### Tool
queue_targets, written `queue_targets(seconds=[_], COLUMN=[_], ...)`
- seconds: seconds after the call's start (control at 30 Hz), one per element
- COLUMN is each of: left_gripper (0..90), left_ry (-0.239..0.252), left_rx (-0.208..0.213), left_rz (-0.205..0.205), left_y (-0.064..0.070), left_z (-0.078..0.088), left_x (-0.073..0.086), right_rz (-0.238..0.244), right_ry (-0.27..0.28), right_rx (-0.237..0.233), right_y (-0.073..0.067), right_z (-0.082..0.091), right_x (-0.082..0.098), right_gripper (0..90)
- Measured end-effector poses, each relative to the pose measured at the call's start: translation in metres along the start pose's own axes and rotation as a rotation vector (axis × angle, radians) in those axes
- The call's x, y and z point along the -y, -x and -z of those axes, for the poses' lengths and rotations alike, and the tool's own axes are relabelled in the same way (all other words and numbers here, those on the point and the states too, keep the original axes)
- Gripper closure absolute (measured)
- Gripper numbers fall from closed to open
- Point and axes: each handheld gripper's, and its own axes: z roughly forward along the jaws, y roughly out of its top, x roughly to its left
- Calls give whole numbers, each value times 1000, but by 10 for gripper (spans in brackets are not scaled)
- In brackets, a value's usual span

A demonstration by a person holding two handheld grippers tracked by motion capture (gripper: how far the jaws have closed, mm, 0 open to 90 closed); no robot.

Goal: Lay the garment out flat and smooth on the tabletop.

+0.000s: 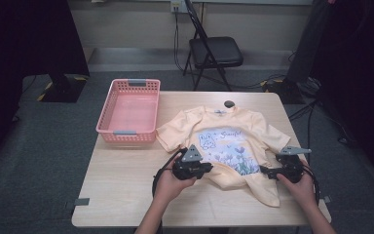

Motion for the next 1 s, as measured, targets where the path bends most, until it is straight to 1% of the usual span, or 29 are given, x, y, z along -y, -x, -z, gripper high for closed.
queue_targets(seconds=[0.1, 0.13, 0.27, 0.37, 0.53, 0.87, 1.0], left_gripper=[850, 850, 850, 850, 850, 850, 850], left_ry=[6, 15, 33, 44, 58, 54, 58], left_rx=[-3, 2, 1, 6, 17, 14, 12], left_rz=[-20, -15, -26, -20, -20, -44, -37], left_y=[5, 6, 9, 10, 13, 21, 20], left_z=[6, 8, 19, 24, 33, 48, 53], left_x=[2, 2, 5, 10, 16, 25, 29], right_rz=[0, -1, 0, 0, -1, -1, 0], right_ry=[0, 0, 0, 0, 0, 0, 0], right_rx=[0, 0, 0, 0, 0, 0, 0], right_y=[0, 0, 0, 0, 0, 0, 0], right_z=[0, 0, 0, 0, 0, 0, 0], right_x=[0, 0, 0, 0, 0, 0, 0], right_gripper=[94, 94, 94, 94, 94, 94, 94])
